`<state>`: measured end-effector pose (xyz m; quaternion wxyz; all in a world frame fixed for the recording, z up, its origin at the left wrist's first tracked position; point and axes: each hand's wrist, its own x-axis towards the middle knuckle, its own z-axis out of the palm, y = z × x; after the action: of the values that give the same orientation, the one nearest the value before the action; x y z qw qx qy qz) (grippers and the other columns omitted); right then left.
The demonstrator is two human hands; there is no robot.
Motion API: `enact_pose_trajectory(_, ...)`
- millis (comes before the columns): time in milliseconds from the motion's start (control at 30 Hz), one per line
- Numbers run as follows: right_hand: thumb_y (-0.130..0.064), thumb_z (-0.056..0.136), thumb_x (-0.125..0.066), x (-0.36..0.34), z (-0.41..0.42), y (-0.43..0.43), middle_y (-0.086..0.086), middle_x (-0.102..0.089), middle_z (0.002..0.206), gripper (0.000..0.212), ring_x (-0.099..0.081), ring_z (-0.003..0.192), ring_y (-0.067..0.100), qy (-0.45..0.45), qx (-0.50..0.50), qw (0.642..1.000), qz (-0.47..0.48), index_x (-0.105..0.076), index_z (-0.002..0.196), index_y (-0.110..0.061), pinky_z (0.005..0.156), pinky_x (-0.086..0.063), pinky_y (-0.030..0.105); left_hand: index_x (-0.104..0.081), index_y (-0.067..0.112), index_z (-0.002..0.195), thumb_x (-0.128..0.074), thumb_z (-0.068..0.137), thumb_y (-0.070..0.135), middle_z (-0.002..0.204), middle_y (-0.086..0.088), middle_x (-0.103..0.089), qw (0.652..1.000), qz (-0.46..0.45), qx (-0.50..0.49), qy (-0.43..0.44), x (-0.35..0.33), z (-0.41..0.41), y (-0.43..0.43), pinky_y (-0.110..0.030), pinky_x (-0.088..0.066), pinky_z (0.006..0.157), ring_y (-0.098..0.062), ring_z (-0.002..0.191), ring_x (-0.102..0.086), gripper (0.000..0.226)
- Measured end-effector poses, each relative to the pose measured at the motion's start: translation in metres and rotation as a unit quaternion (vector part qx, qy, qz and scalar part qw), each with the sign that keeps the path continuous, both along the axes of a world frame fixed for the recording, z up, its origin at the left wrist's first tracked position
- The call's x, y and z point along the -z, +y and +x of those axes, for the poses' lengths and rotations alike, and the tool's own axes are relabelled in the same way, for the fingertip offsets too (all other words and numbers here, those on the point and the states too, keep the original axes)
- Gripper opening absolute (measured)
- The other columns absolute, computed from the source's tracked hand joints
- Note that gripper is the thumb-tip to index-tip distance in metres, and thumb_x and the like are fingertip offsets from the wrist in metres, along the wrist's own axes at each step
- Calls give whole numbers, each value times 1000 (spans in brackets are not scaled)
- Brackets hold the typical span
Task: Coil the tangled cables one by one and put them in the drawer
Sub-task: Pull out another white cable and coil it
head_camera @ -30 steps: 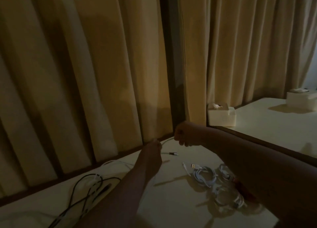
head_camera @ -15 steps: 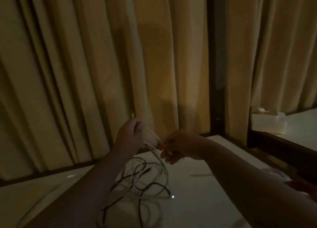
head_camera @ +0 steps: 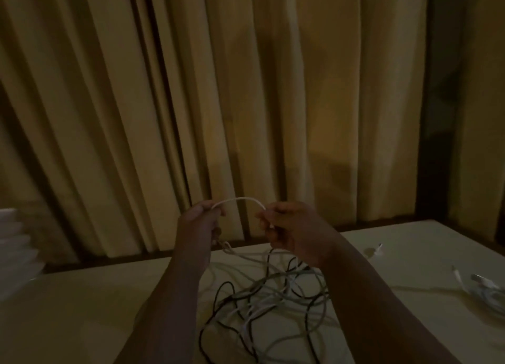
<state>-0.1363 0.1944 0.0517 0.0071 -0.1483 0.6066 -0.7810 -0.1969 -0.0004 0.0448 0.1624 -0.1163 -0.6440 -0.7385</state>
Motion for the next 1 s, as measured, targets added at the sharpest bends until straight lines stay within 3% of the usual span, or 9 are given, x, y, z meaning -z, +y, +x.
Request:
enact_pose_trajectory(167, -11, 104, -48, -5, -1, 6, 6, -60, 81, 24, -52, 65, 13, -7, -34, 998, 58, -68, 110, 2, 61, -43, 26, -77, 27, 80, -58, 101, 21, 70, -5, -52, 999, -24, -11, 39, 15, 3, 2, -32, -43, 54, -15, 58, -44, 29)
enact_pose_trajectory(267, -12, 103, -47, -5, 5, 11, 4, -60, 80, 25, -53, 66, 12, 1, -144, 984, 104, -62, 117, 4, 62, -46, 24, -76, 34, 81, -62, 98, 32, 73, 6, -63, 994, -82, -46, 59, 21, -5, 4, -44, -52, 65, -17, 67, -55, 22)
enact_pose_trajectory(367, -11, 103, -44, -2, 5, 8, 4, -59, 82, 20, -53, 67, 12, 31, -224, 973, 40, -56, 115, 0, 61, -44, 25, -77, 24, 93, -57, 102, 25, 83, 8, -72, 980, -181, -17, 76, 21, -7, 14, -41, -55, 76, -15, 80, -67, 22)
enact_pose_trajectory(433, -11, 102, -44, -3, 1, 4, 6, -60, 84, 17, -57, 70, 14, 48, -217, 974, -35, -59, 105, -4, 64, -49, 27, -77, 17, 77, -50, 104, 11, 71, 3, -70, 974, -210, 35, 81, 21, 2, 31, -34, -51, 70, -14, 70, -66, 39)
enact_pose_trajectory(533, -9, 103, -43, -8, -3, 3, 10, -64, 91, 20, -65, 79, 19, 61, -155, 975, -150, -62, 100, -6, 70, -57, 31, -64, 29, 51, -51, 102, 8, 51, 15, -59, 961, -263, 58, 65, 24, 10, 51, -21, -41, 60, 3, 54, -53, 57)
enact_pose_trajectory(667, -5, 105, -41, -11, -7, 8, 16, -69, 96, 22, -72, 86, 22, 89, 11, 963, -254, -61, 102, 2, 75, -60, 30, -68, 31, 81, -50, 104, 30, 48, 13, -53, 924, -354, 117, 83, 18, 23, 61, -18, -35, 49, 0, 43, -45, 29)
enact_pose_trajectory(733, -5, 106, -40, -11, -10, 13, 18, -72, 107, 23, -73, 99, 25, 119, 78, 961, -239, -60, 108, 7, 84, -60, 32, -72, 24, 96, -49, 104, 36, 47, 10, -54, 916, -370, 147, 52, 15, 27, 61, -19, -35, 47, -3, 39, -43, 27)
enact_pose_trajectory(867, -7, 105, -45, -9, -17, 29, 18, -72, 116, 22, -70, 111, 27, 136, 167, 959, -186, -63, 109, 6, 97, -56, 40, -72, 21, 96, -49, 105, 31, 44, 9, -52, 895, -405, 182, -28, 7, 35, 60, -20, -33, 45, -6, 34, -40, 26)
enact_pose_trajectory(1000, -2, 105, -44, 2, -26, 30, 14, -73, 104, 23, -73, 98, 22, 192, 272, 942, 42, -62, 102, 11, 87, -60, 35, -72, 16, 88, -53, 103, 26, 45, 7, -52, 879, -430, 188, -78, -3, 41, 55, -25, -38, 48, -10, 39, -44, 26)
